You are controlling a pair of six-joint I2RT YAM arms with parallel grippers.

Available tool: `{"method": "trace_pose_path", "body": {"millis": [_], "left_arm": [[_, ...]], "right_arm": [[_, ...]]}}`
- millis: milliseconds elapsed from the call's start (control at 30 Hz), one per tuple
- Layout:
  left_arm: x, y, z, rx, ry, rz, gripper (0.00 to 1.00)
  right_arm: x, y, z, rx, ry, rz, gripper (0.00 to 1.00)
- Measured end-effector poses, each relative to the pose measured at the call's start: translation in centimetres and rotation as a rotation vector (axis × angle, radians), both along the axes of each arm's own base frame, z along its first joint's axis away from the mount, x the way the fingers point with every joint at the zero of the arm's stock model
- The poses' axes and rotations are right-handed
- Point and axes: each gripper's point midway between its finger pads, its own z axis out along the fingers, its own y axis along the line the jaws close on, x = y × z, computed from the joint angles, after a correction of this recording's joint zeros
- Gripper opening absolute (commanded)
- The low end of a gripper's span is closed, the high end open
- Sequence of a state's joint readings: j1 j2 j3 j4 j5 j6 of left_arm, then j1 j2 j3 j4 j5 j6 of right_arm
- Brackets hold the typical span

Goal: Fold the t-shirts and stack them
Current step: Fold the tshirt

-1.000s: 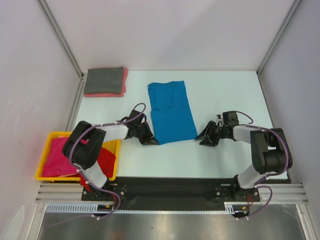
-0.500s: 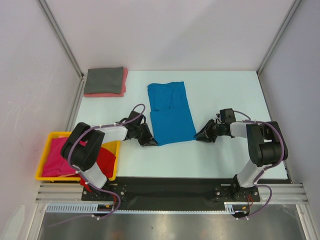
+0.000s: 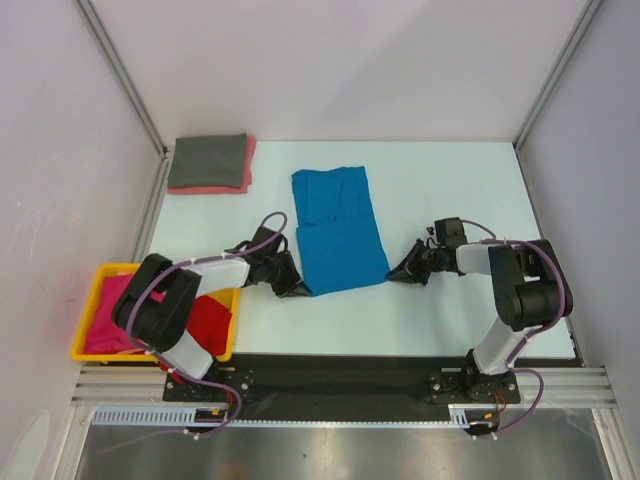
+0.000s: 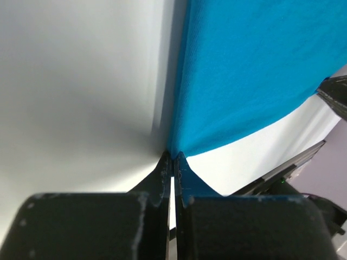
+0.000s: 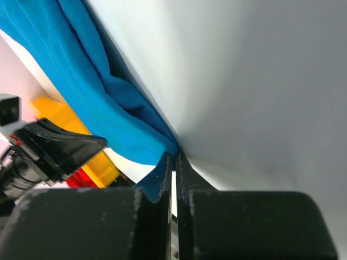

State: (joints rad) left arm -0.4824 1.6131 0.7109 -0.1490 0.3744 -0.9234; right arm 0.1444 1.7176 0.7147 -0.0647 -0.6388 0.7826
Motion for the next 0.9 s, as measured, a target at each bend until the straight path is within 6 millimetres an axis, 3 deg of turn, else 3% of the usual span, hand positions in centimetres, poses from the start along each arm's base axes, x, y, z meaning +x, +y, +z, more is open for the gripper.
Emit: {"method": "trace_pose_path", "body": {"millis": [100,267,367,667,900], "left_arm": [[-1.4,0.9,0.0,0.013,-0.008,-0.002,0.00],[-4.3,1.8,-0.2,0.014,-0.008,-0.019,0.00],[-5.4,1.7,-0.2,0.009,-0.011,-0.034,0.00],[-6.7,1.2,0.8,0.036,-0.064,-0.074,0.01],[-7.8,1.3,1.7,0.033,-0.093,-0.091,0.00]], "right_arm": [[-1.3,0.6,0.0,-0.029,-0.029,0.059,0.00],[-6.5,0.7,0.1,-0.078,-0.033,0.133,0.00],[-8.2,0.5,0.4,-0.088,-0.030,0.146,0.00],[-9.9,1.3,2.1,-0.115,-0.087,0.198,0.00],[-13.2,1.1,1.6,-0.128,-0.097,0.226,0.00]]}}
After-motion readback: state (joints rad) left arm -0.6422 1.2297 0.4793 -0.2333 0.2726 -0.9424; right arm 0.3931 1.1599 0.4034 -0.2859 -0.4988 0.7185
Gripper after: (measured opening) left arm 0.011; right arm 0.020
